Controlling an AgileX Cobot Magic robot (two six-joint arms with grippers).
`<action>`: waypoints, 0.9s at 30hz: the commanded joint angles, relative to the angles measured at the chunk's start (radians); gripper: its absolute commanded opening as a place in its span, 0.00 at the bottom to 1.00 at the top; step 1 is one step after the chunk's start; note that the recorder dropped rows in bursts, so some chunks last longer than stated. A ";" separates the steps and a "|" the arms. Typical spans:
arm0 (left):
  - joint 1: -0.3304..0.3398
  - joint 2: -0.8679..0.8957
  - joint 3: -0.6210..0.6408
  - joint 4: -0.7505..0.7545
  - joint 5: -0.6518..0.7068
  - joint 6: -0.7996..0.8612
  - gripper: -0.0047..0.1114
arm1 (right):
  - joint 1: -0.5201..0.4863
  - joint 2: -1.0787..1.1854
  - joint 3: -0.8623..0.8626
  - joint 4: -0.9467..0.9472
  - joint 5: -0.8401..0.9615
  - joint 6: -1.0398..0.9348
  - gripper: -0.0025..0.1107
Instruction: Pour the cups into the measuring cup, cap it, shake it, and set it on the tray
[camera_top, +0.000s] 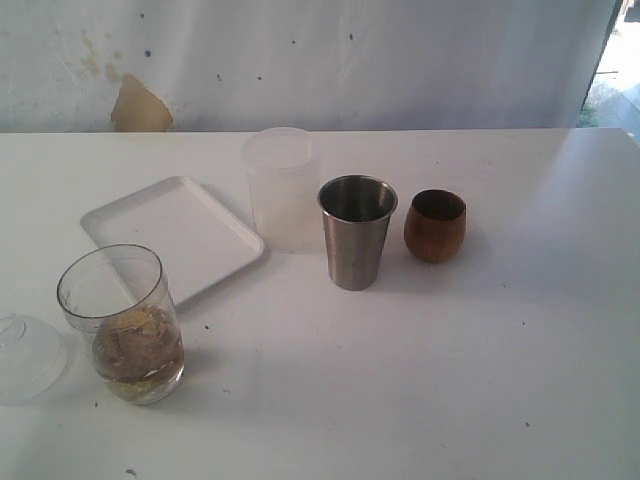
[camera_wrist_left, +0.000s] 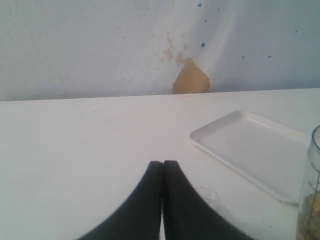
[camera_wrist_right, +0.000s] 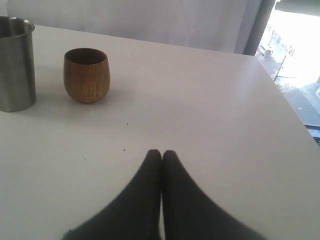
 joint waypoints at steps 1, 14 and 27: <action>-0.005 -0.005 0.004 -0.120 -0.169 -0.012 0.05 | 0.004 -0.004 0.007 0.000 -0.008 0.004 0.02; -0.005 0.100 -0.153 -0.293 -0.218 -0.174 0.05 | 0.004 -0.004 0.007 0.000 -0.008 0.004 0.02; -0.005 0.842 -0.712 0.090 0.502 -0.198 0.05 | 0.004 -0.004 0.007 0.000 -0.008 0.004 0.02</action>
